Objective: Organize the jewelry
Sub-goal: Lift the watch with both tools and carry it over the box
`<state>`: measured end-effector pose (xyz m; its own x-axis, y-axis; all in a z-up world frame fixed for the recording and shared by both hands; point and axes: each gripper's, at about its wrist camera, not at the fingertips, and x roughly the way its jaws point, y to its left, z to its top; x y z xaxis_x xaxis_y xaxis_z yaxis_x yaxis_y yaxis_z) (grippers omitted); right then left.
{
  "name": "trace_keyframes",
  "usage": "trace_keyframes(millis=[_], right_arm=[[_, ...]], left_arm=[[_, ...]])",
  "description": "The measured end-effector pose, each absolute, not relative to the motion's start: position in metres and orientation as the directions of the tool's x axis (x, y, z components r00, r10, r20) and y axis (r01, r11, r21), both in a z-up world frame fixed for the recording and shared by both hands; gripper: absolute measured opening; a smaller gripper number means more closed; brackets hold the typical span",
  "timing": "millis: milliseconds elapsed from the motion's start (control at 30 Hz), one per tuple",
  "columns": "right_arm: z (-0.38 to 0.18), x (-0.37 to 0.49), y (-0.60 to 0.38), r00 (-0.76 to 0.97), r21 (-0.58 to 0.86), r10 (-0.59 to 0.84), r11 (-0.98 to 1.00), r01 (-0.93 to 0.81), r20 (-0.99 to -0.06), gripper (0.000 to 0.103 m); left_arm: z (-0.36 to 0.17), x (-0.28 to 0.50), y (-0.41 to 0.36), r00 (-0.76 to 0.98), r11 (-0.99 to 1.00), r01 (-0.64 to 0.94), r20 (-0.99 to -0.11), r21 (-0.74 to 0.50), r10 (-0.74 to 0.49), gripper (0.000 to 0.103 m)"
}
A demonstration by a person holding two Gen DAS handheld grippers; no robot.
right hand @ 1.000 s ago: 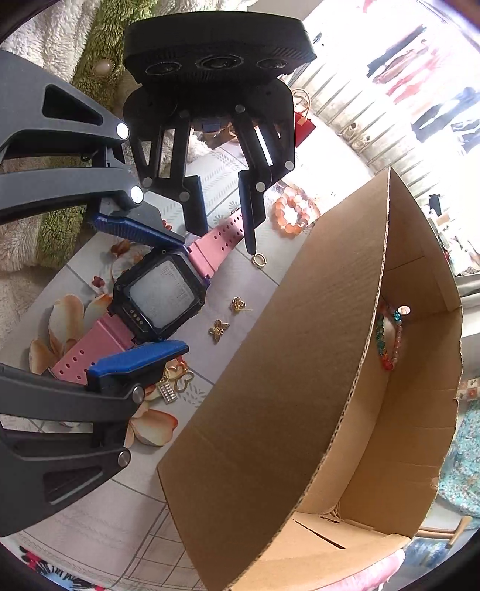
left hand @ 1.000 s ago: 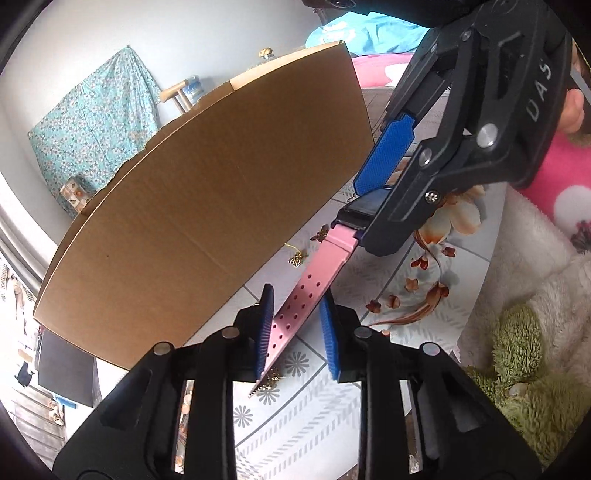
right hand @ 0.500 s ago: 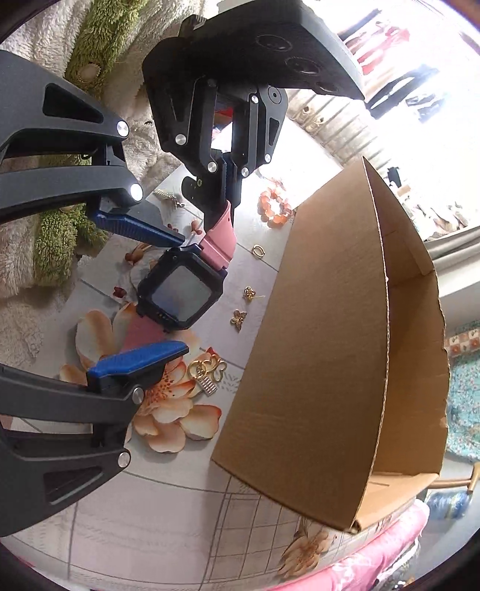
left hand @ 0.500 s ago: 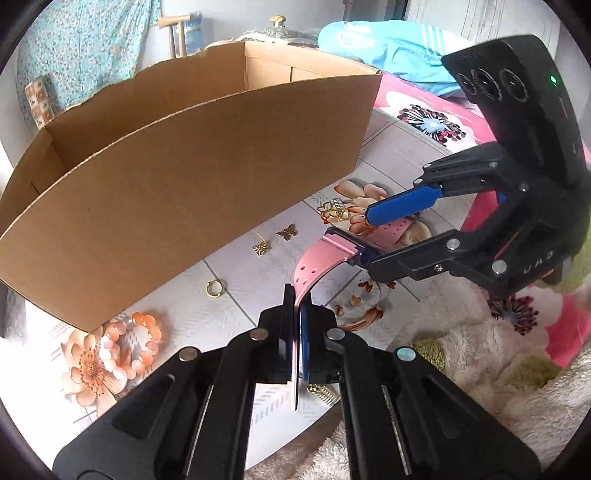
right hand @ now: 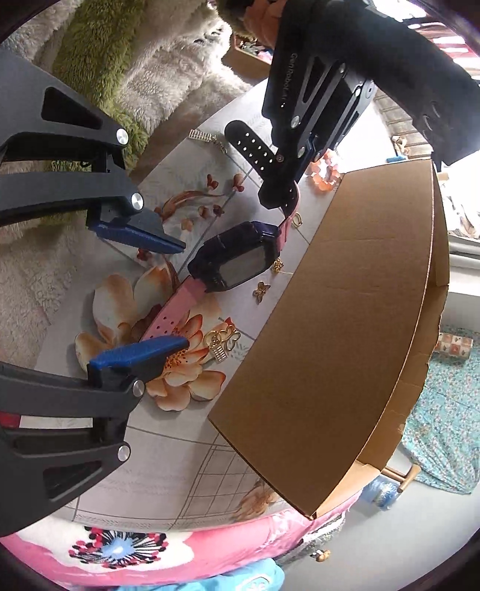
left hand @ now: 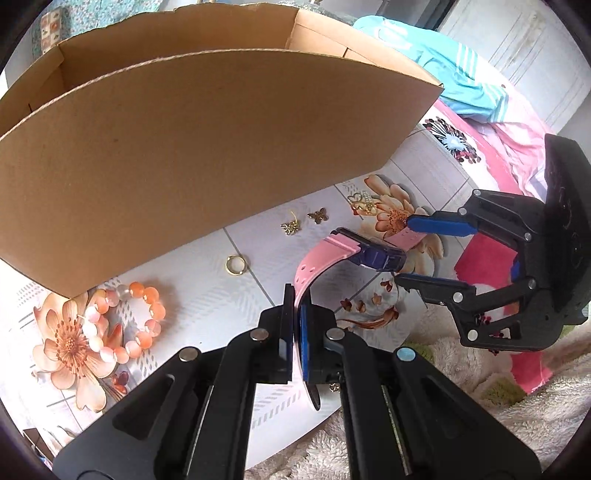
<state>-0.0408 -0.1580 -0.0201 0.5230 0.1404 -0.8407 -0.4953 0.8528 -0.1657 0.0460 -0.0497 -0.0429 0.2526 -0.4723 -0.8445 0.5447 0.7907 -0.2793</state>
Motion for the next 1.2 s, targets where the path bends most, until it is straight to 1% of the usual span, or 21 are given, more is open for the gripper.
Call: trace_keyframes(millis=[33, 67, 133, 233, 367, 400, 500, 633, 700, 767, 900, 1200], right_arm=[[-0.022, -0.040, -0.156, 0.526, -0.187, 0.123, 0.847, -0.498, -0.842, 0.035], [-0.022, -0.039, -0.149, 0.531, -0.191, 0.124, 0.845, -0.499, -0.838, 0.033], [-0.022, -0.036, -0.149, 0.536, -0.200, 0.108, 0.852, -0.484, -0.837, 0.022], [-0.021, -0.033, -0.155, 0.532, -0.185, 0.103, 0.869, -0.460, -0.841, 0.016], [-0.021, -0.028, -0.163, 0.539, -0.150, 0.112, 0.896, -0.419, -0.835, 0.012], [-0.020, -0.026, -0.165, 0.542, -0.140, 0.115, 0.903, -0.407, -0.832, 0.010], [-0.012, -0.025, -0.176, 0.536, -0.040, 0.175, 0.930, -0.366, -0.826, 0.005], [-0.002, -0.020, -0.195, 0.521, 0.142, 0.279, 0.947, -0.287, -0.807, 0.005], [-0.007, -0.020, -0.199, 0.513, 0.187, 0.298, 0.948, -0.258, -0.805, 0.005], [-0.015, -0.019, -0.198, 0.512, 0.180, 0.279, 0.955, -0.235, -0.812, 0.005], [-0.014, -0.022, -0.192, 0.533, 0.203, 0.280, 0.959, -0.200, -0.798, 0.005], [0.005, -0.040, -0.193, 0.618, 0.189, 0.254, 0.967, -0.170, -0.744, 0.005]], left_arm=[[-0.043, 0.047, -0.050, 0.252, 0.792, 0.543, -0.846, -0.279, -0.470, 0.002], [-0.044, 0.048, -0.050, 0.251, 0.794, 0.540, -0.847, -0.279, -0.469, 0.002], [-0.045, 0.050, -0.048, 0.247, 0.797, 0.532, -0.848, -0.286, -0.469, 0.002], [-0.046, 0.051, -0.045, 0.244, 0.801, 0.523, -0.850, -0.291, -0.468, 0.002], [-0.046, 0.050, -0.043, 0.244, 0.798, 0.525, -0.846, -0.296, -0.475, 0.003], [-0.046, 0.050, -0.043, 0.243, 0.797, 0.526, -0.846, -0.296, -0.474, 0.003], [-0.043, 0.050, -0.041, 0.235, 0.795, 0.525, -0.846, -0.303, -0.478, 0.003], [-0.037, 0.046, -0.033, 0.228, 0.781, 0.532, -0.834, -0.326, -0.503, 0.003], [-0.038, 0.045, -0.033, 0.225, 0.781, 0.531, -0.835, -0.327, -0.502, 0.003], [-0.039, 0.044, -0.036, 0.229, 0.785, 0.534, -0.840, -0.314, -0.492, 0.003], [-0.035, 0.041, -0.041, 0.271, 0.797, 0.542, -0.842, -0.266, -0.466, 0.003], [-0.007, 0.029, -0.045, 0.357, 0.778, 0.597, -0.804, -0.195, -0.475, 0.002]])
